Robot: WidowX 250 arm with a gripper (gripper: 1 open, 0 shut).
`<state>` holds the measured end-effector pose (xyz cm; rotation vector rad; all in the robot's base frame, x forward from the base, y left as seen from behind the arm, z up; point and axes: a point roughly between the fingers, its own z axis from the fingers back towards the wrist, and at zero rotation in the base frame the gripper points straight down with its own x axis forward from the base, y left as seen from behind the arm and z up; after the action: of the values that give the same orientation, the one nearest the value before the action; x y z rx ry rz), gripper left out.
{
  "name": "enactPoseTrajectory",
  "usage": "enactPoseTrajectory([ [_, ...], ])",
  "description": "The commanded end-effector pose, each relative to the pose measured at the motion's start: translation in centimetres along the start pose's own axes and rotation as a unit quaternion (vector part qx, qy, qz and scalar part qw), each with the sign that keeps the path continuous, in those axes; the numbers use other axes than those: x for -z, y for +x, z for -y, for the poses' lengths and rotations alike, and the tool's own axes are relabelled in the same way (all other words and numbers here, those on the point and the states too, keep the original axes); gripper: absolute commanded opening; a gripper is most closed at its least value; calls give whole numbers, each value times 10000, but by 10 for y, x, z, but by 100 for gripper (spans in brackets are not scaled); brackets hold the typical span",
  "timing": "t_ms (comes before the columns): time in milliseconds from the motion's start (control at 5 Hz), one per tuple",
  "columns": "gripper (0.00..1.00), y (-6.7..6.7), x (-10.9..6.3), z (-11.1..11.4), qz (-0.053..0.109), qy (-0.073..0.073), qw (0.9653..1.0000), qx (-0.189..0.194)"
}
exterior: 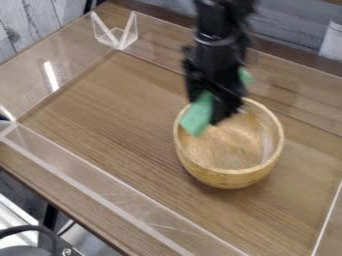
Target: Remove the green block from inside the brown bowl and put it on the table
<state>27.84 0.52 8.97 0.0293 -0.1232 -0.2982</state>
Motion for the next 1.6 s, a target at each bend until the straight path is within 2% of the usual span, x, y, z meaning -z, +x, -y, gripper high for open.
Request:
enactPoseTrajectory([
  [0,0,-8,-17,-47,306,204,9982,-473],
  [200,0,-23,-13,-82,249,291,9962,-782],
  [400,0,-40,-2,-108,154,337,9945,-979],
  [600,0,-51,15,-119,-26,348,9936,-1071],
  [800,0,-53,32,-121,-178,319,9937,-1057],
  [1000,0,-53,41,-121,-257,314,9936,-1054],
  [1400,0,-52,41,-118,-267,228,9930,-1127],
])
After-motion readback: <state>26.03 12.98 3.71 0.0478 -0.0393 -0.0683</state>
